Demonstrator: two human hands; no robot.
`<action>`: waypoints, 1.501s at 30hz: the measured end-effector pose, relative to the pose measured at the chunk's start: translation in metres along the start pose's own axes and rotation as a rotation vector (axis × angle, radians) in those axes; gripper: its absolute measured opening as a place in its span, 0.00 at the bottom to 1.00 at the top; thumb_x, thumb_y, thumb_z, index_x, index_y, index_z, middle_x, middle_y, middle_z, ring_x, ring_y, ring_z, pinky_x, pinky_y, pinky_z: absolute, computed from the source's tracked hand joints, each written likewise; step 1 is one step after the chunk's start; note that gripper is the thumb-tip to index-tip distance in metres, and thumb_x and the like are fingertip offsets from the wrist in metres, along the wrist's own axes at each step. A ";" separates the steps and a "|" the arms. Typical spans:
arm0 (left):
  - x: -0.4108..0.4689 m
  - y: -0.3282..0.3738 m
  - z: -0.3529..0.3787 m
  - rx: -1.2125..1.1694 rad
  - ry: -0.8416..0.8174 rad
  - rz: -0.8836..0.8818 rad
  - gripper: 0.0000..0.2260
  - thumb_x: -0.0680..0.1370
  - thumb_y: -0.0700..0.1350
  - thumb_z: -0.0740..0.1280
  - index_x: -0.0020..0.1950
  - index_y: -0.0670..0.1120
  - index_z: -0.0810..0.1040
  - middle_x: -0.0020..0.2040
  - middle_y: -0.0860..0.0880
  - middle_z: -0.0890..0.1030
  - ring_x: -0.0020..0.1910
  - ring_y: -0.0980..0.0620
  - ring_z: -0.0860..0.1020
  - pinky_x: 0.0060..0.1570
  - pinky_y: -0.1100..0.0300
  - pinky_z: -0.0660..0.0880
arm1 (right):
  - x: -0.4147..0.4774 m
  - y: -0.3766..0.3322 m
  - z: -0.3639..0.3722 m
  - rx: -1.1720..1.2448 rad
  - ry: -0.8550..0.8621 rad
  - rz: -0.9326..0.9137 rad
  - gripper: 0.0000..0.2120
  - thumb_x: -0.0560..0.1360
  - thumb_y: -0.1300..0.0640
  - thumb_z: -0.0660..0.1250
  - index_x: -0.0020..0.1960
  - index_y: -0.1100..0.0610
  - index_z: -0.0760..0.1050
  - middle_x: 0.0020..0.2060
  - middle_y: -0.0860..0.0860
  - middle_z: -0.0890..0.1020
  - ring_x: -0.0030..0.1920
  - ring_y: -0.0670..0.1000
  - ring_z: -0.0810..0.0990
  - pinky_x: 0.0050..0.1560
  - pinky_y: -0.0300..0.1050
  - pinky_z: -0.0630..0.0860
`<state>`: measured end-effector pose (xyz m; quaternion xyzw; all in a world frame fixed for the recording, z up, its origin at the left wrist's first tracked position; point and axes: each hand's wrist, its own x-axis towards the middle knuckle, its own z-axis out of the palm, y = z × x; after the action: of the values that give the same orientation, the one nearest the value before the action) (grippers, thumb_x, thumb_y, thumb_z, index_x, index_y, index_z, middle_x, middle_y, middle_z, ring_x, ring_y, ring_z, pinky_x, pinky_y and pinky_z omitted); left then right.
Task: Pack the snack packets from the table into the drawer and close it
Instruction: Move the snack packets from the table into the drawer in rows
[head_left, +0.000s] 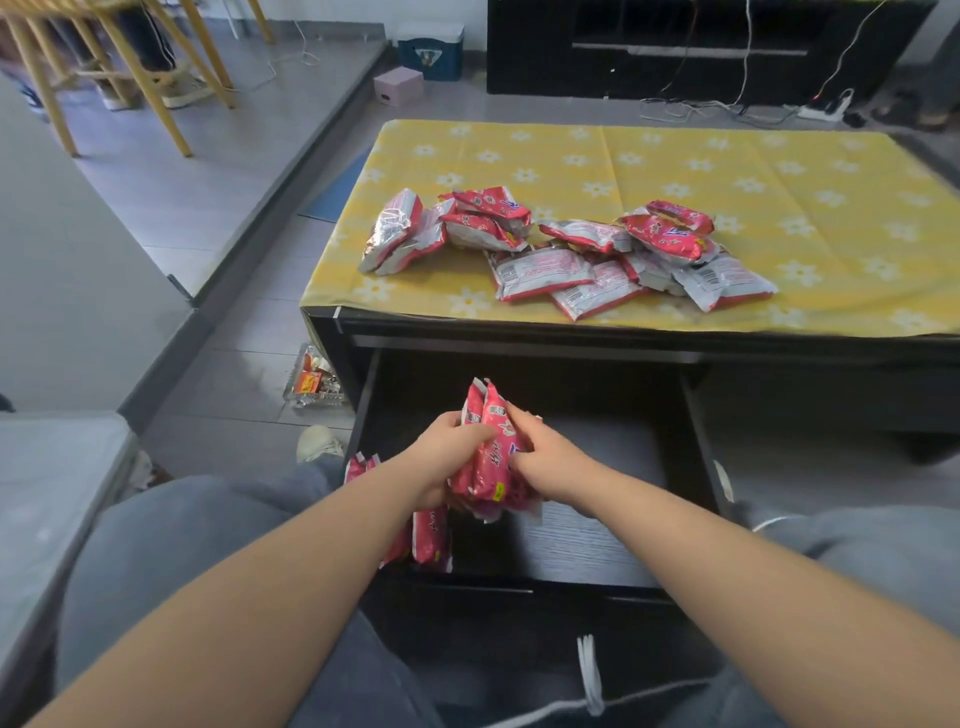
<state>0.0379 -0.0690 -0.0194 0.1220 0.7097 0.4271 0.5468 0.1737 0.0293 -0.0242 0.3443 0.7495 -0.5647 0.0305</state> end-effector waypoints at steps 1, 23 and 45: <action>0.002 -0.003 0.002 0.026 -0.005 -0.024 0.22 0.80 0.48 0.70 0.73 0.46 0.73 0.63 0.40 0.84 0.59 0.38 0.84 0.60 0.36 0.81 | 0.000 0.006 0.002 0.042 -0.018 0.051 0.35 0.82 0.61 0.58 0.75 0.25 0.56 0.61 0.45 0.79 0.56 0.50 0.83 0.54 0.52 0.85; 0.009 -0.025 0.004 1.116 0.122 -0.042 0.12 0.82 0.43 0.63 0.59 0.38 0.80 0.52 0.41 0.85 0.52 0.42 0.86 0.50 0.51 0.83 | 0.012 0.064 0.070 0.275 -0.192 0.241 0.44 0.80 0.62 0.65 0.84 0.36 0.44 0.85 0.54 0.49 0.82 0.61 0.60 0.79 0.63 0.64; 0.009 -0.014 -0.013 1.153 0.266 0.238 0.22 0.81 0.53 0.64 0.76 0.52 0.72 0.70 0.48 0.75 0.61 0.45 0.81 0.59 0.47 0.81 | 0.025 0.050 0.064 -0.137 -0.147 0.150 0.50 0.74 0.56 0.70 0.85 0.45 0.42 0.85 0.54 0.49 0.83 0.56 0.58 0.77 0.55 0.67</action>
<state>0.0272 -0.0781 -0.0357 0.4229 0.8706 0.0436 0.2476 0.1603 -0.0081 -0.0997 0.3541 0.7541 -0.5321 0.1511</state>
